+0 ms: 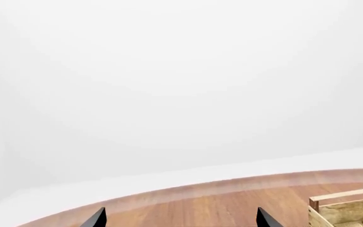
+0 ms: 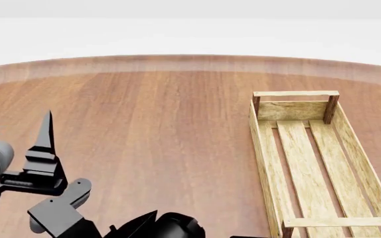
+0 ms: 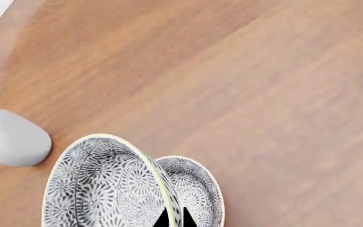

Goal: Stack the right bowl on the left bowl and place them in the tray.

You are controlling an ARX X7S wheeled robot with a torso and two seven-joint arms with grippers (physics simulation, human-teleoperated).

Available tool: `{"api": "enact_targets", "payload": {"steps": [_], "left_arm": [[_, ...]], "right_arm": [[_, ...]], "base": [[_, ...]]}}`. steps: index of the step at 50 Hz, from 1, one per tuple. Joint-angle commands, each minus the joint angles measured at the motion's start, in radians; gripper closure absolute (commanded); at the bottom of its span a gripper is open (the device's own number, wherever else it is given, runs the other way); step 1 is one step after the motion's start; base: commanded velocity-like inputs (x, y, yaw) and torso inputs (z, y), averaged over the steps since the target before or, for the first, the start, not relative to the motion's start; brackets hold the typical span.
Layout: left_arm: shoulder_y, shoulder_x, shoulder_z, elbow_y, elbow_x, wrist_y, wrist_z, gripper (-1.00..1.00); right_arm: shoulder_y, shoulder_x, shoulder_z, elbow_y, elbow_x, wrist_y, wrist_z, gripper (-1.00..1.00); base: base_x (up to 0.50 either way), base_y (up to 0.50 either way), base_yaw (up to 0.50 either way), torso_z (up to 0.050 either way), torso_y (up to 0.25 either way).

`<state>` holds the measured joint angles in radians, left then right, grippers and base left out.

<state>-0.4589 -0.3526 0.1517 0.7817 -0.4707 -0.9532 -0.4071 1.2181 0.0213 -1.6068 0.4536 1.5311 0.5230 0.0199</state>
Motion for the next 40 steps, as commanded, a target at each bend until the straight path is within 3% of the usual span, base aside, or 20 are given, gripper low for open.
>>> {"api": "enact_targets", "payload": {"steps": [1,5,23,33,34,40], "left_arm": [[0.007,0.004,-0.002,-0.015,0.029,0.036,0.03,-1.0],[0.015,-0.013,0.026,-0.013,0.051,0.058,0.035,-1.0],[0.014,-0.017,0.038,-0.024,0.049,0.081,0.04,-1.0],[0.019,-0.014,0.023,-0.026,0.036,0.089,0.04,-1.0],[0.019,-0.015,0.022,-0.025,0.035,0.088,0.039,-1.0],[0.027,-0.017,0.023,-0.028,0.036,0.098,0.038,-1.0]], "right_arm": [[0.0,-0.021,0.04,-0.018,-0.054,-0.019,-0.05,1.0],[-0.003,-0.021,0.04,-0.014,-0.063,-0.021,-0.051,1.0],[0.008,-0.021,0.04,0.054,-0.029,-0.056,-0.058,1.0],[0.009,-0.021,0.038,0.068,-0.007,-0.048,-0.08,1.0],[0.007,-0.021,0.037,0.067,-0.006,-0.04,-0.083,-1.0],[-0.006,-0.021,0.039,0.067,-0.027,-0.051,-0.068,-1.0]], "base": [[0.0,0.0,0.0,0.0,0.0],[0.0,0.0,0.0,0.0,-0.059],[0.0,0.0,0.0,0.0,-0.25],[0.0,0.0,0.0,0.0,-0.005],[0.0,0.0,0.0,0.0,0.0],[0.0,0.0,0.0,0.0,0.0]]}}
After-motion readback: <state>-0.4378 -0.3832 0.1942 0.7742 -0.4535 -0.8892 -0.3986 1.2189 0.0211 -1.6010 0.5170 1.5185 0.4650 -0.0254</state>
